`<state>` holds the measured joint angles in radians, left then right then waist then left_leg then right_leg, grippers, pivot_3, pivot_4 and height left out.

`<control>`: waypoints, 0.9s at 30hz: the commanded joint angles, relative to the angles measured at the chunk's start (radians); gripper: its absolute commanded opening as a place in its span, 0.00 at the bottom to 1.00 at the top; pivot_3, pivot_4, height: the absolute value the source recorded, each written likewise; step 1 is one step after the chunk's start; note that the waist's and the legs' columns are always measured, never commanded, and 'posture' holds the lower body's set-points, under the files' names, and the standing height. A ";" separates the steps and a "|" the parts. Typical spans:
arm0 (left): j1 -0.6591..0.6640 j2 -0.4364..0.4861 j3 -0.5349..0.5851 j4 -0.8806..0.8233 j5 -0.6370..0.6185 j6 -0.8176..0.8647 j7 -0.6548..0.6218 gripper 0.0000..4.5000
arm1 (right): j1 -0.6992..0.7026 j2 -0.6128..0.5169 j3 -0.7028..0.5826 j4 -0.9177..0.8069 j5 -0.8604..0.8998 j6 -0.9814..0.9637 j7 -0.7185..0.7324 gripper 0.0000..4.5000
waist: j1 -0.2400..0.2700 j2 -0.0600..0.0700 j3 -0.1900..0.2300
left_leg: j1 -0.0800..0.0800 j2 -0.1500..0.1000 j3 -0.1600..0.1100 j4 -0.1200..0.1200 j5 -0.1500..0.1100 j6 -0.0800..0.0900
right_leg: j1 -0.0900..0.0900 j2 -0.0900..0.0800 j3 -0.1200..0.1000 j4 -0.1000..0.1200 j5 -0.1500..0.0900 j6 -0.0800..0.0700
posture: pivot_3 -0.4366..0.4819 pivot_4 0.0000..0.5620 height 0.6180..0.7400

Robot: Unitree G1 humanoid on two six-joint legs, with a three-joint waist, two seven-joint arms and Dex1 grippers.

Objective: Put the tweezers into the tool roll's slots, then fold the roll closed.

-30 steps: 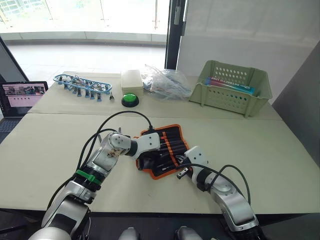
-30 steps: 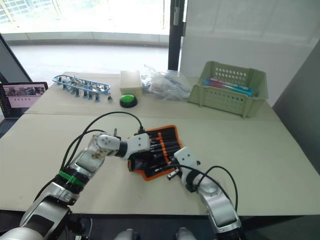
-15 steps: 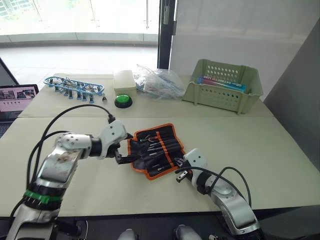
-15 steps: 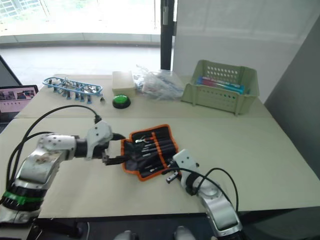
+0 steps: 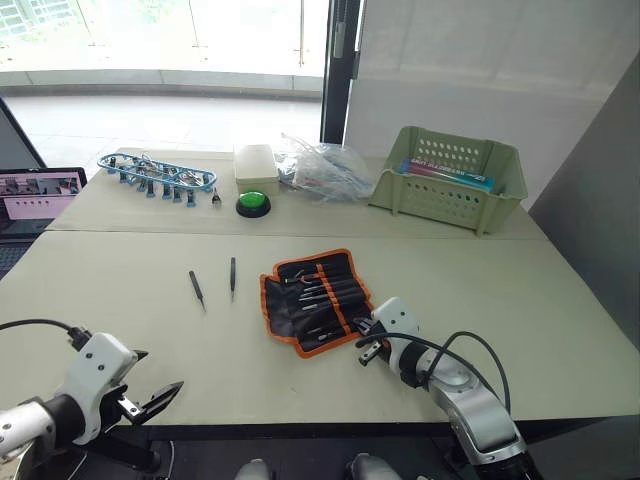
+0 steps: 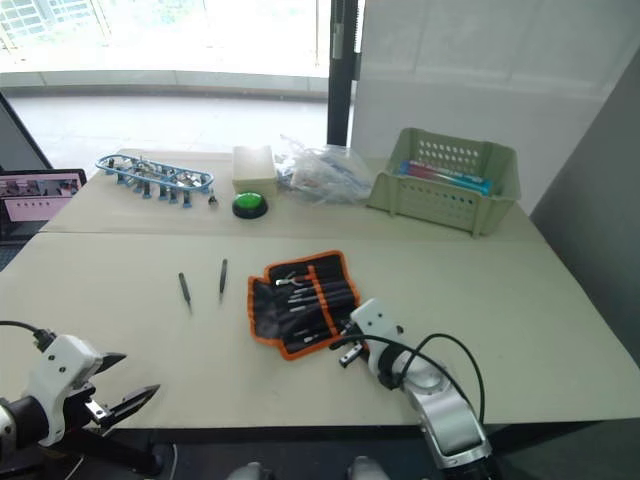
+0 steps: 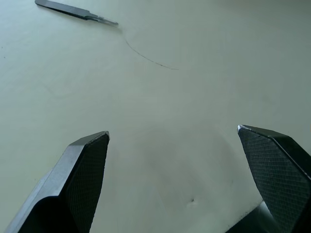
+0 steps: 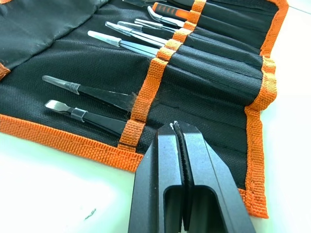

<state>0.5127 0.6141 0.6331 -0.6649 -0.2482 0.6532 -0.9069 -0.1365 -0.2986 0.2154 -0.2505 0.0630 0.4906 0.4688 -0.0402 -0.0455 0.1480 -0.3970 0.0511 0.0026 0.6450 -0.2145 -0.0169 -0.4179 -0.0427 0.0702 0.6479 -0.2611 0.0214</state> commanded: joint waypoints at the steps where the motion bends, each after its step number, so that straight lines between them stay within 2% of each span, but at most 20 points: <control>1: 0.025 -0.027 0.026 -0.057 -0.023 -0.021 0.048 0.99 | -0.001 -0.003 0.023 0.026 0.009 0.010 0.027 0.00 | -0.001 0.000 0.000 | 0.001 0.000 0.000 0.000 0.000 0.000 | 0.000 0.000 0.000 0.000 0.000 0.000 | 0.48 0.27 0.98; 6: -0.012 -0.121 -0.007 -0.080 -0.035 0.047 0.204 0.99 | -0.008 -0.003 0.026 0.034 0.008 0.007 0.036 0.00 | -0.003 0.000 0.000 | 0.001 0.000 0.000 0.000 0.000 0.000 | 0.000 0.001 0.000 0.000 0.000 0.000 | 0.48 0.27 0.98; 10: -0.138 -0.245 -0.065 -0.117 -0.042 0.184 0.410 0.99 | -0.015 -0.002 0.027 0.040 0.006 0.006 0.040 0.00 | -0.003 -0.002 -0.001 | 0.004 -0.001 -0.001 0.000 0.000 0.000 | 0.004 0.001 0.000 0.000 0.004 0.006 | 0.48 0.27 0.98; 14: -0.294 -0.416 -0.085 -0.156 -0.049 0.312 0.623 0.99 | -0.018 -0.002 0.027 0.044 0.003 0.002 0.041 0.00 | -0.003 -0.004 -0.002 | 0.011 -0.001 -0.002 0.000 0.000 0.000 | 0.013 0.002 0.000 -0.001 0.004 0.007 | 0.48 0.27 0.98; 17: -0.386 -0.509 -0.126 -0.170 -0.013 0.396 0.758 0.99 | -0.020 -0.001 0.024 0.047 0.001 -0.002 0.039 0.00 | -0.005 -0.005 -0.003 | 0.012 -0.001 -0.002 0.000 0.000 0.000 | 0.014 0.002 0.000 -0.002 0.004 0.008 | 0.48 0.27 0.98; 19: -0.424 -0.519 -0.186 -0.171 0.021 0.428 0.816 0.99 | -0.022 -0.001 0.021 0.048 0.000 -0.004 0.037 0.00 | -0.007 -0.005 -0.003 | 0.012 -0.001 -0.003 0.000 0.000 0.000 | 0.014 0.004 0.001 -0.001 0.004 0.008 | 0.48 0.27 0.98; 22: -0.469 -0.531 -0.217 -0.166 0.038 0.456 0.873 0.99 | -0.023 -0.002 0.017 0.045 -0.001 -0.004 0.034 0.00 | -0.007 -0.005 -0.002 | 0.012 -0.002 -0.004 0.000 0.000 0.000 | 0.014 0.005 0.002 -0.001 0.004 0.008 | 0.48 0.27 0.98; 27: -0.430 -0.499 -0.253 -0.203 0.049 0.459 0.880 0.99 | -0.019 -0.002 0.014 0.040 -0.001 -0.004 0.030 0.00 | -0.008 -0.004 -0.002 | 0.011 -0.002 -0.004 0.000 0.000 0.000 | 0.013 0.005 0.002 -0.002 0.004 0.007 | 0.48 0.27 0.98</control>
<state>0.0746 0.0980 0.3895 -0.8163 -0.2077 1.1216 -0.0296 -0.1647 -0.2986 0.2240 -0.2161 0.0622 0.4780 0.4994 -0.0480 -0.0498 0.1460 -0.3856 0.0496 -0.0014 0.6448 -0.2146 -0.0171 -0.4045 -0.0380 0.0724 0.6459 -0.2569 0.0288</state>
